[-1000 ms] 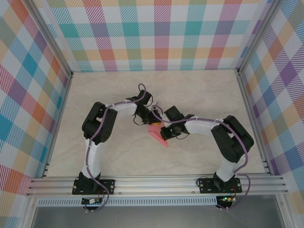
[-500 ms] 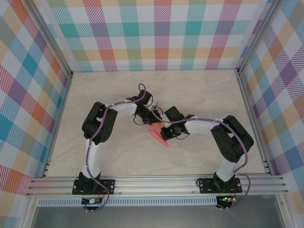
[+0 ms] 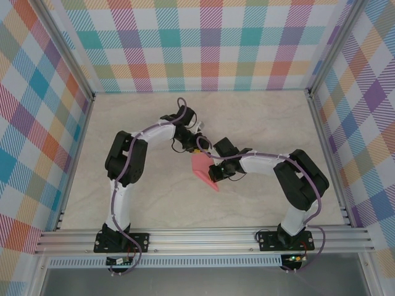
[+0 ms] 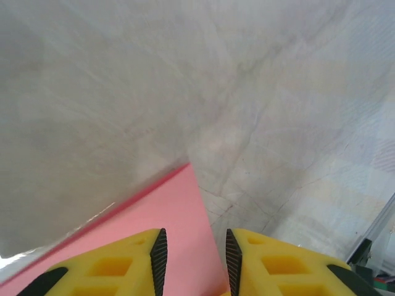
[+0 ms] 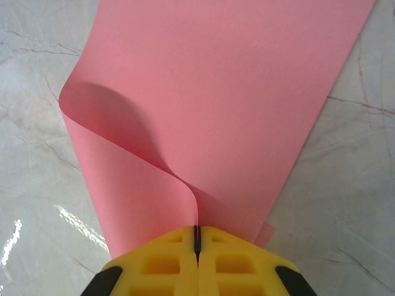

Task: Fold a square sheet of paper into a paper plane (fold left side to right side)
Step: Third fold the triangle at the center of the table.

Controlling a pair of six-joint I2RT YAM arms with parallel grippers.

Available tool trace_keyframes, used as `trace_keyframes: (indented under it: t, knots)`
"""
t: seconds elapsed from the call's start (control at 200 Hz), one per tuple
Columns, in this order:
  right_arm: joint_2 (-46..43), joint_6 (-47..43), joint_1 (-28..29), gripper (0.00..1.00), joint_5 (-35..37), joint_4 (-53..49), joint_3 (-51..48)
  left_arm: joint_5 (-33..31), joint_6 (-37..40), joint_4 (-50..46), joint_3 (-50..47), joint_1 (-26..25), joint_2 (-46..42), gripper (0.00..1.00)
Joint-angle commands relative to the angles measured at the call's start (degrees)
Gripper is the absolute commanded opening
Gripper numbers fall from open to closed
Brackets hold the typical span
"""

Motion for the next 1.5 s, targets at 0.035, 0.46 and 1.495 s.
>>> trace_keyframes:
  t: [0.035,0.46,1.495]
  knots:
    - [2.3,-0.5,0.6,0.02,1.0,-4.5,-1.1,-4.1,1.0,-2.9,-2.5,2.5,-8.4,0.33]
    - [2.6,-0.8,0.7,0.02,1.0,-5.1,-0.6,6.9,-10.2,20.6,-33.4,-1.7,-23.2,0.16]
    - [3.3,-0.9,1.1,0.03,1.6,-5.7,0.3,0.5,-9.3,22.2,-37.7,-5.1,-13.8,0.12]
